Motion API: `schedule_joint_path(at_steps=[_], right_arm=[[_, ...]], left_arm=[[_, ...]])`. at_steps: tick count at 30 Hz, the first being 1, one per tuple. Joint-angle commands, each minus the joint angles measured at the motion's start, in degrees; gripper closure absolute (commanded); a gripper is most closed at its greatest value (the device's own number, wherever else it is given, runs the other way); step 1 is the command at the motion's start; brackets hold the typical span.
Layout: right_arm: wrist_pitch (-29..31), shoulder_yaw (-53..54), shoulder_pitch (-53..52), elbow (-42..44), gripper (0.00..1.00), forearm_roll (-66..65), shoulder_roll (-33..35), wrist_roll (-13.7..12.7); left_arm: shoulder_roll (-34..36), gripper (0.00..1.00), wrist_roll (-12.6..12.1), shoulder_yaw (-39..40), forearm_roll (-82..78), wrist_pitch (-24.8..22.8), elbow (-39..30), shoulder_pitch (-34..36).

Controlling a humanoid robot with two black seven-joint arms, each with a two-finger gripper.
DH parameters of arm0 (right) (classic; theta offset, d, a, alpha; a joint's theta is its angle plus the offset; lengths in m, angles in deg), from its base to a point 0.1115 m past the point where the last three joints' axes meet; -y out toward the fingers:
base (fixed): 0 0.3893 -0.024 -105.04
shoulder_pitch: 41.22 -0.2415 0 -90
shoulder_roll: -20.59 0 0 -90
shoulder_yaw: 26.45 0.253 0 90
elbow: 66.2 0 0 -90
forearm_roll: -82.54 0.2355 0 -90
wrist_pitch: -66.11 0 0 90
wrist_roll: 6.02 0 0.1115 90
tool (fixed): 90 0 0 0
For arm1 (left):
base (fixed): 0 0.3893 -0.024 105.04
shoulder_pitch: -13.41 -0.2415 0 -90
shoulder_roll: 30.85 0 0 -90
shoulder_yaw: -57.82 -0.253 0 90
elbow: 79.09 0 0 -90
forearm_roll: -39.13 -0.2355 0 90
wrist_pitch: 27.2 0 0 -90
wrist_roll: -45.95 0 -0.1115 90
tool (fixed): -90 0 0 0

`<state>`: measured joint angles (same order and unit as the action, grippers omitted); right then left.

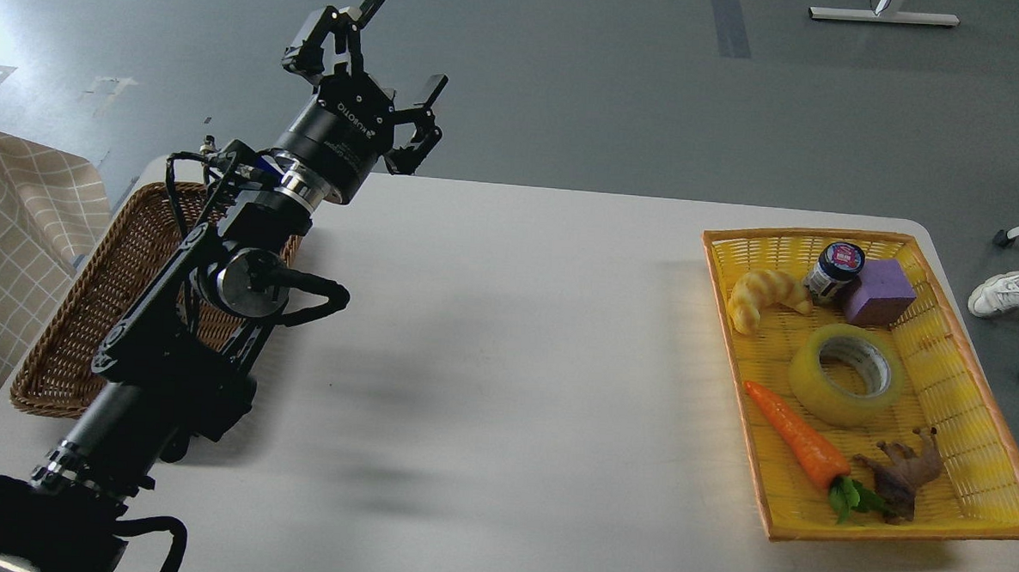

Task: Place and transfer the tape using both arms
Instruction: 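Reach the right gripper down into the tray to the yellow tape roll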

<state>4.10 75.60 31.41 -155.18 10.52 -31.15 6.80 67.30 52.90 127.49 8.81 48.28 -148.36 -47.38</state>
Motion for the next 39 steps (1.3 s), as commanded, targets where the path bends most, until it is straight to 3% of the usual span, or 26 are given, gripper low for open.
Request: schedule_joint_path(at_steps=[1,6,13,19,39], right_arm=[[0.01,-0.53,3.56,0.39,0.0,-3.54,2.85,0.36],[0.01,-4.03,5.86,0.48,0.0,-18.39,8.22,0.27],[0.01,-11.94,7.53,0.39,0.0,-32.73,8.4,-2.1],[0.01,-16.08,8.76,2.66,0.0,-44.41,7.53,-1.4],[0.01,-25.48,8.32,16.29,0.02,-47.77,0.14,-1.31]], left_arm=[[0.02,0.02,0.08,0.02,0.0,0.02,0.01,-0.03],[-0.15,0.02,0.08,0.02,0.0,0.02,0.01,-0.12],[-0.33,0.02,0.0,-0.06,-0.18,0.11,0.01,-0.73],[-0.33,0.02,0.08,-0.06,-0.18,0.11,0.01,-0.73],[-0.24,0.02,0.08,0.2,0.08,-0.07,0.01,-1.88]])
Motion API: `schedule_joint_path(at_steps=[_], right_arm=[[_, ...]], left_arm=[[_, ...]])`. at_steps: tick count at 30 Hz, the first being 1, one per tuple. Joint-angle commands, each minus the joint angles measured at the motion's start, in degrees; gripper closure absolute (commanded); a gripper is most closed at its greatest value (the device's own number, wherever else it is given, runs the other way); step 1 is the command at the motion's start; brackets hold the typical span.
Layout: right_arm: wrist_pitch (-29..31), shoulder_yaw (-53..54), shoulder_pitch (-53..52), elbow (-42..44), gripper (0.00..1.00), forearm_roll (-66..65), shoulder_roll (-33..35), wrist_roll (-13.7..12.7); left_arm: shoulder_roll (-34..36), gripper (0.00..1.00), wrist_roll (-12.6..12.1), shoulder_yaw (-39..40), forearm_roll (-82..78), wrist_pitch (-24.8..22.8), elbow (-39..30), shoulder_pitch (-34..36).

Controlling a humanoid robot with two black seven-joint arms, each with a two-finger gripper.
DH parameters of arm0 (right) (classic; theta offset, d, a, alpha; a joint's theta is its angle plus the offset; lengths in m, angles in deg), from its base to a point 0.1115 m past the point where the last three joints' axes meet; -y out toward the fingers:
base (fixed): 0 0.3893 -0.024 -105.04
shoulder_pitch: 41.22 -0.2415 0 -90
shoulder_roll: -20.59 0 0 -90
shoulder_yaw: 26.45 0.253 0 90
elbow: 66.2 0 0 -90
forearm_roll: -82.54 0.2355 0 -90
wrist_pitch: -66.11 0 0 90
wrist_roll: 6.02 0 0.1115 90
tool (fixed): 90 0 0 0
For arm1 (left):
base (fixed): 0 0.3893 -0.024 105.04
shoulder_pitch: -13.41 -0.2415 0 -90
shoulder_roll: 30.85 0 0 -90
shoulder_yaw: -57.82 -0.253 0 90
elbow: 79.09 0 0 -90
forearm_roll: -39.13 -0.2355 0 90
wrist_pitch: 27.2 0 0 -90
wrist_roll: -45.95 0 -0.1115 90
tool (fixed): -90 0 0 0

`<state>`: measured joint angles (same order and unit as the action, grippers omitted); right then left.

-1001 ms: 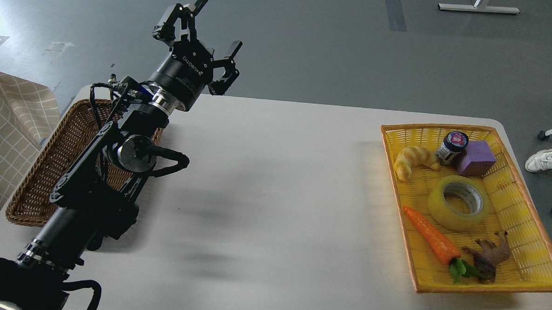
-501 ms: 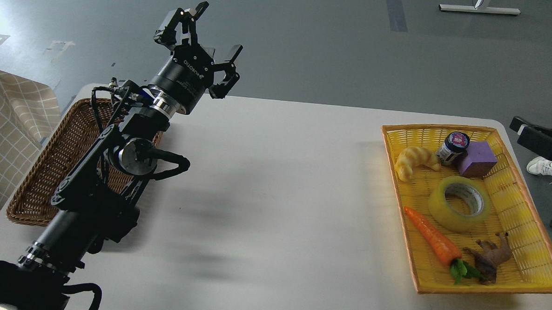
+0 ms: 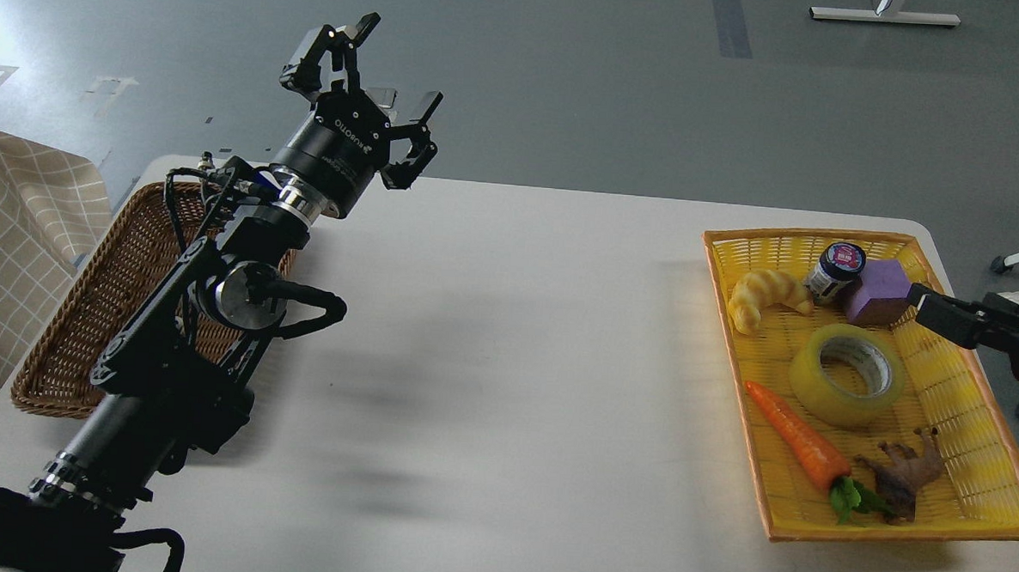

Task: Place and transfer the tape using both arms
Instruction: 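Reach the right gripper down into the tray to the yellow tape roll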

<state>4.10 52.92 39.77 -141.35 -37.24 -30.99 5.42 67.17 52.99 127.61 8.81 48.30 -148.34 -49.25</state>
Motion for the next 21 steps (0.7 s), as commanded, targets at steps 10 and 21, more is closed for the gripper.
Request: schedule_joint_path(at_steps=[10,21], right_arm=[[0.01,-6.15,-0.04,3.43,0.04,-0.1,-0.37,-0.02],[-0.74,-6.24,-0.04,6.15,0.14,-1.24,-1.77,-0.02]], left_arm=[[-0.11,0.02,0.0,0.97,0.0,-0.09,0.08,-0.8],[-0.29,0.02,0.0,1.06,0.08,0.0,0.08,-0.89]])
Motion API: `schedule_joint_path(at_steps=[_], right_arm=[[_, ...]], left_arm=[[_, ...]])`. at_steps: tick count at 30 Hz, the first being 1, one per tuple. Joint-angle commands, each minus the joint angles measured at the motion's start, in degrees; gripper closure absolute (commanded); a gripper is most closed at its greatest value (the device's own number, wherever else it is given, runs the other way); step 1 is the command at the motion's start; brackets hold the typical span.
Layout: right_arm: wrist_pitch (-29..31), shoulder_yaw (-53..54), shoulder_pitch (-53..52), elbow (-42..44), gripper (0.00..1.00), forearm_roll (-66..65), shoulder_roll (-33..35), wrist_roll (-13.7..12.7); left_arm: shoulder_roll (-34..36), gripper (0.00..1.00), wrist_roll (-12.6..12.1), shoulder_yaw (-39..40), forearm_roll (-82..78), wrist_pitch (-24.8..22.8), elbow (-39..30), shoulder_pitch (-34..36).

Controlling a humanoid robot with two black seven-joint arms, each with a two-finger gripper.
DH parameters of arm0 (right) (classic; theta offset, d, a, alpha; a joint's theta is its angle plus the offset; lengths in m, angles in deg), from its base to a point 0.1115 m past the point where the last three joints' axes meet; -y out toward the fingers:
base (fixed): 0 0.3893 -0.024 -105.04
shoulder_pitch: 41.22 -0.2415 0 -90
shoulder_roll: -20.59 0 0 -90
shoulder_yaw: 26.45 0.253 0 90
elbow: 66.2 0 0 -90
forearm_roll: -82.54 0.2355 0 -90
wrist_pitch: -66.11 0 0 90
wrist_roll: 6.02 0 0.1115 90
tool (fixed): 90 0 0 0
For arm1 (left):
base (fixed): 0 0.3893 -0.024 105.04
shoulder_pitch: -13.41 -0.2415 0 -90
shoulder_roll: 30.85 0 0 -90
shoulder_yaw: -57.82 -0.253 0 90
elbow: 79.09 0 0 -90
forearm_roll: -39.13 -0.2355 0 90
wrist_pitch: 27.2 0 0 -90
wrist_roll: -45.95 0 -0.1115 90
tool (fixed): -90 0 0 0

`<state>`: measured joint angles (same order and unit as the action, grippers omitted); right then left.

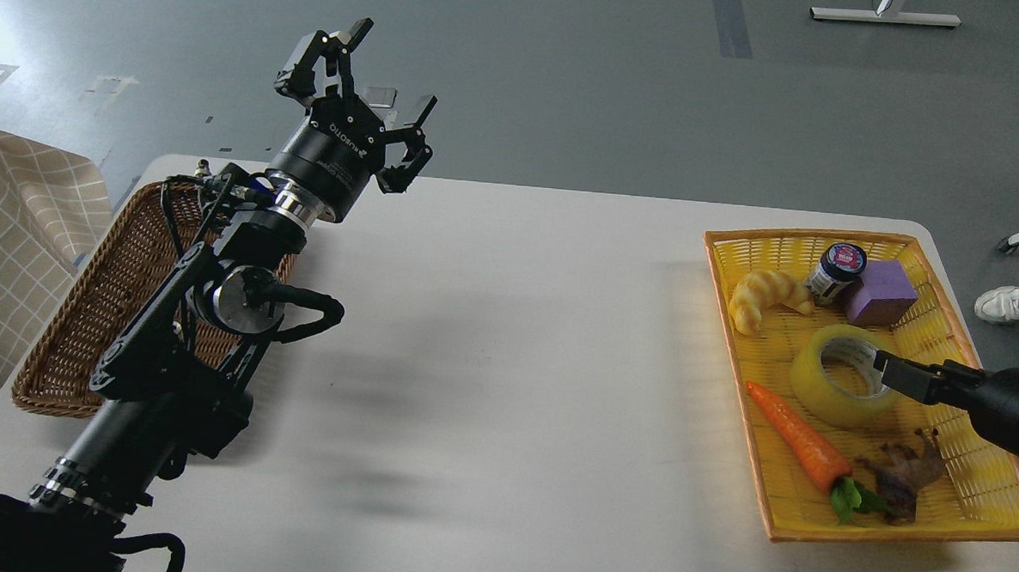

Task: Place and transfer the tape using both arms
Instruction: 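Reach the right gripper down into the tray to the yellow tape roll, then grasp the yellow tape roll with the right gripper and lift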

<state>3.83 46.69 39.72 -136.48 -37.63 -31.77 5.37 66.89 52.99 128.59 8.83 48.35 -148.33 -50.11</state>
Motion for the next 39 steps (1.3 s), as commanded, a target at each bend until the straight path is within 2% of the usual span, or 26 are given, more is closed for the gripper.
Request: schedule_joint_path(at_steps=[1,9,12,19,21,29,33,37,39], right_arm=[[-0.56,-0.01,0.01,1.98,0.14,-1.2,-1.42,0.03],[-0.91,-3.26,-3.24,5.24,0.15,-1.2,-2.22,0.03],[-0.91,-3.88,-3.94,5.5,0.2,-1.2,-2.22,0.03],[-0.91,-6.43,-6.49,6.03,0.21,-1.29,-2.22,0.03],[-0.91,-6.6,-6.58,6.03,0.25,-1.29,-2.22,0.03],[-0.82,-7.13,-6.67,6.73,0.29,-3.31,-2.13,0.03],[-0.74,-7.92,-6.67,7.08,0.36,-4.83,-1.96,0.03],[-0.74,-7.92,-6.67,7.08,0.37,-4.83,-1.87,0.03],[-0.74,-7.92,-6.67,7.08,0.46,-4.83,-1.78,0.03]], left_arm=[[-0.09,0.02,0.0,0.07,0.07,-0.05,-0.02,-0.11],[-0.09,0.02,0.0,0.07,0.07,0.04,-0.02,-0.29],[-0.09,0.02,0.0,0.07,0.07,-0.05,-0.02,-0.29],[-0.18,0.02,0.0,0.07,0.07,-0.05,-0.02,-0.38],[-0.18,0.02,0.0,0.16,0.07,-0.05,-0.02,-0.47],[-0.18,0.02,0.0,0.78,0.07,-0.14,-0.02,-0.47],[-0.18,0.02,0.0,0.86,0.07,-0.14,-0.02,-0.64],[-0.18,0.02,0.0,0.86,-0.02,-0.05,-0.02,-0.82],[-0.18,0.02,0.0,0.86,-0.02,-0.05,-0.02,-0.91]])
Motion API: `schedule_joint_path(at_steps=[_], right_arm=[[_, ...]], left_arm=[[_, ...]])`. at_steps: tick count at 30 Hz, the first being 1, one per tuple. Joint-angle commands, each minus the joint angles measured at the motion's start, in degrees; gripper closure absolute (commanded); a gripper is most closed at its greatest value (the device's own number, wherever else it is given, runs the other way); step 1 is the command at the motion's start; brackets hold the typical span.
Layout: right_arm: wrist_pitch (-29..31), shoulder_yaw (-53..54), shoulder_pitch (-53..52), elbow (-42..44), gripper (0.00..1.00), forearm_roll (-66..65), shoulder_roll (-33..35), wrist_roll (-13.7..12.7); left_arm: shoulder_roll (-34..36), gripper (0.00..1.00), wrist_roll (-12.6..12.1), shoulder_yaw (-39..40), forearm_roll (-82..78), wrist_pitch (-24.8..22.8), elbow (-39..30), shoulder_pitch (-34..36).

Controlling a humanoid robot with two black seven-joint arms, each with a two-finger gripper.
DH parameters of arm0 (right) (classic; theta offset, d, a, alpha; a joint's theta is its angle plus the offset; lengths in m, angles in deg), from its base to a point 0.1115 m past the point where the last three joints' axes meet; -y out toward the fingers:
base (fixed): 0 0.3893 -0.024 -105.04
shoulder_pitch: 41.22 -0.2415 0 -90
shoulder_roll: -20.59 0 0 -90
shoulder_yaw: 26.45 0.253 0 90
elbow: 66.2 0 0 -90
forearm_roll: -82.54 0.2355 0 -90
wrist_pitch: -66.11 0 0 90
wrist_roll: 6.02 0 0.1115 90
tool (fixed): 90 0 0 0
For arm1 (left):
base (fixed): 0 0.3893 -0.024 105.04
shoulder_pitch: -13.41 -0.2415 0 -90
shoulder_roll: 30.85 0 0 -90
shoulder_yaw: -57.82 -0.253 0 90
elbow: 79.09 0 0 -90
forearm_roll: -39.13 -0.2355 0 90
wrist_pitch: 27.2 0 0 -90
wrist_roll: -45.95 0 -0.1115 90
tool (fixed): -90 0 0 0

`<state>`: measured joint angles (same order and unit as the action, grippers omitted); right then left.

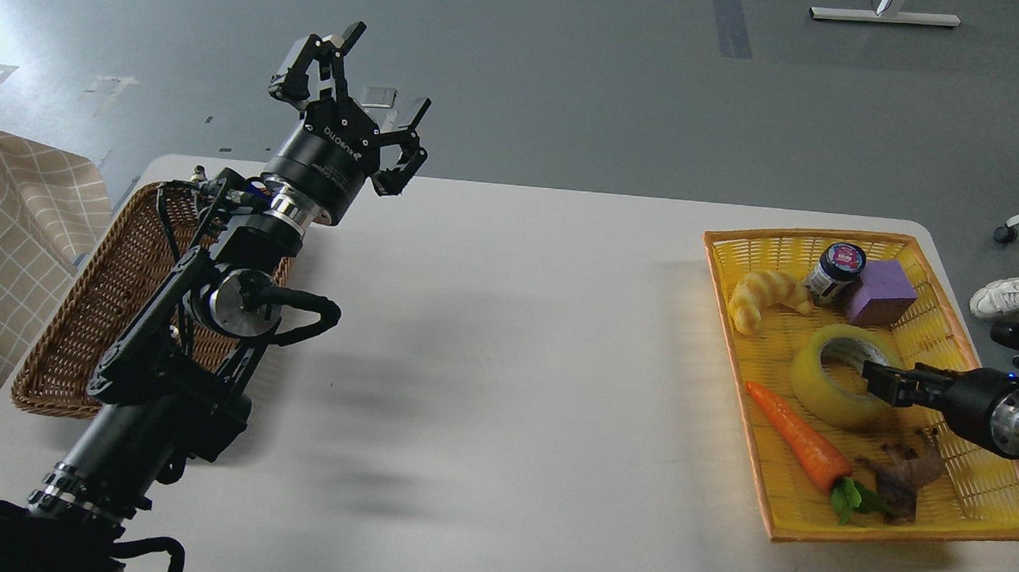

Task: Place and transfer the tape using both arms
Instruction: 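Grasp the yellow tape roll with the right gripper and lift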

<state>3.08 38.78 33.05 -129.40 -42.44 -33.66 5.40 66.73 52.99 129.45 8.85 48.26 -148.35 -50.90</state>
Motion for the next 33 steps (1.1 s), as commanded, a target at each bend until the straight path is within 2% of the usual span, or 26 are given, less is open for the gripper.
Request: schedule_joint_path(at_steps=[1,3,6,11,21,25,33], right_arm=[[0.01,-0.01,0.0,0.0,0.52,-0.02,0.11,0.08],[0.01,-0.01,-0.08,0.0,0.62,-0.02,0.28,0.17],[0.18,0.08,-0.17,0.0,0.73,-0.02,0.28,1.05],[0.45,-0.19,-1.23,0.0,0.8,-0.02,0.37,1.75],[1.03,0.52,-1.49,-1.93,0.8,1.58,0.63,2.55],[1.03,2.44,-2.1,-5.88,0.8,6.4,4.14,2.63],[1.03,2.45,-15.09,-7.2,0.8,11.25,5.29,2.55]], left_arm=[[-0.02,0.02,0.0,0.0,-0.04,0.05,0.0,-0.12],[-0.02,0.02,0.0,0.0,-0.04,0.13,0.0,-0.12],[-0.02,0.02,0.0,0.09,-0.04,0.05,0.0,-0.2],[0.16,0.02,0.0,0.09,-0.04,0.05,0.0,-0.12],[0.33,0.02,0.0,0.18,-0.04,0.05,0.0,-0.38],[0.16,0.02,0.0,0.18,-0.04,0.05,0.0,-0.73],[0.07,0.02,0.0,0.09,-0.04,0.31,0.0,-0.73]])
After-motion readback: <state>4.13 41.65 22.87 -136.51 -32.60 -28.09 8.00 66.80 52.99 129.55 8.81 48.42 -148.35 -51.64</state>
